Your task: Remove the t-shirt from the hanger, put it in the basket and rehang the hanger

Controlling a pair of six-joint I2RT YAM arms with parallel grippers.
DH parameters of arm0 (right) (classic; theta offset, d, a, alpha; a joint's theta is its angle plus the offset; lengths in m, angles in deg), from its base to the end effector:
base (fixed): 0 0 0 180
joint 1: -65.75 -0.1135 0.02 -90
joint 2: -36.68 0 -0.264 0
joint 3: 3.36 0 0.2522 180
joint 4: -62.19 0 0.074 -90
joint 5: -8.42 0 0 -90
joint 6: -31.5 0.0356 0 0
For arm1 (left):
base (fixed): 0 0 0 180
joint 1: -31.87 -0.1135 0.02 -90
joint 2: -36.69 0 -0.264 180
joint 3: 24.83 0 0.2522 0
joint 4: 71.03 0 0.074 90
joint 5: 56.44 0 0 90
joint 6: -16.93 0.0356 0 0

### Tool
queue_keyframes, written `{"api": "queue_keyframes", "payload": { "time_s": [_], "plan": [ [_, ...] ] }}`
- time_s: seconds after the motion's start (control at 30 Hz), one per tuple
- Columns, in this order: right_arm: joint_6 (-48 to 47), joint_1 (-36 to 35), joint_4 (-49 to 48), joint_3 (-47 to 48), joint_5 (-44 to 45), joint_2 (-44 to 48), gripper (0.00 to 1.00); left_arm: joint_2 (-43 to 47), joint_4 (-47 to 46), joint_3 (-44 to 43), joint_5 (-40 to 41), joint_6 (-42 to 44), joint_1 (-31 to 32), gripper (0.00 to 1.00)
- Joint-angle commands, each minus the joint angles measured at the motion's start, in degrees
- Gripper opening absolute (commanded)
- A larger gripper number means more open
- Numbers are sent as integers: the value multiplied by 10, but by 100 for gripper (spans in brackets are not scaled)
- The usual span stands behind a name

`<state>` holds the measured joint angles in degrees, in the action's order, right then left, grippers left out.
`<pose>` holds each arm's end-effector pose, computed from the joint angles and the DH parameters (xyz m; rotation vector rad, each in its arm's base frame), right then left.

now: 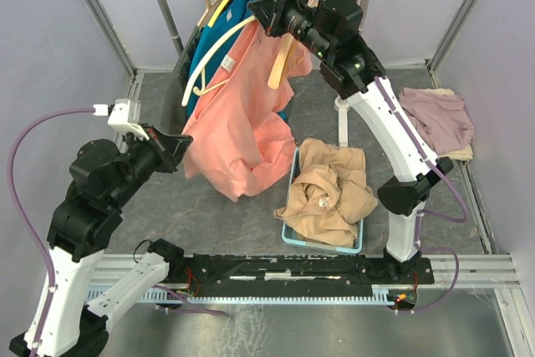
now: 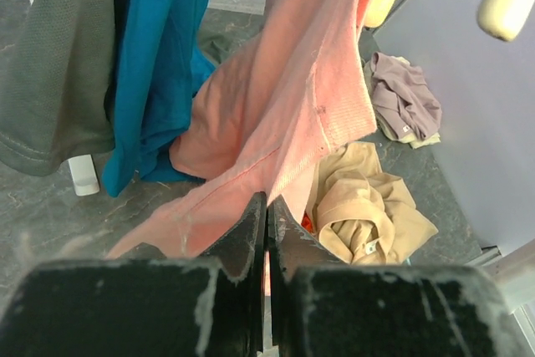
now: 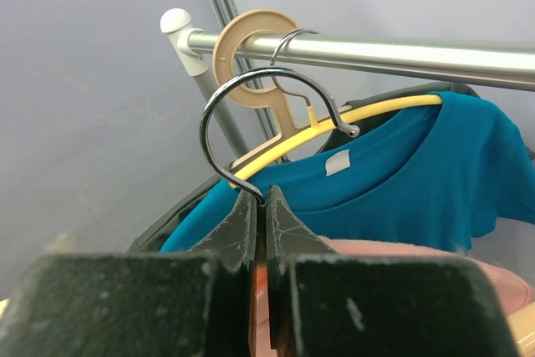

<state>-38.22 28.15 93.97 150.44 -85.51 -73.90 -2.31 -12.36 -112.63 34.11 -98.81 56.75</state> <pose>0.3185 0.2484 0.5551 -0.2742 1.4028 0.8878 0.0808 -0.0371 0.4506 -0.0206 1.7862 -0.6345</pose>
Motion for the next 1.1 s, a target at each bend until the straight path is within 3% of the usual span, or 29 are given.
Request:
{"api": "queue_keyframes", "payload": {
  "time_s": [0.0, 0.23, 0.47, 0.77, 1.07],
  "plan": [
    [-22, 19, -80, 35, 31, 10, 1, -25, 21, -25, 7, -11, 1, 11],
    [-38, 13, -81, -23, 2, 51, 1, -68, 21, -83, -1, -8, 2, 46],
    [-75, 4, -76, -101, 13, 100, 1, -107, 12, -169, -47, -3, 2, 51],
    [-111, -11, -53, -123, 16, 118, 1, -157, 7, -238, -90, 14, 2, 58],
    [-153, -34, -36, -120, 34, 122, 1, -186, -18, -250, -110, 16, 2, 76]
  ]
}}
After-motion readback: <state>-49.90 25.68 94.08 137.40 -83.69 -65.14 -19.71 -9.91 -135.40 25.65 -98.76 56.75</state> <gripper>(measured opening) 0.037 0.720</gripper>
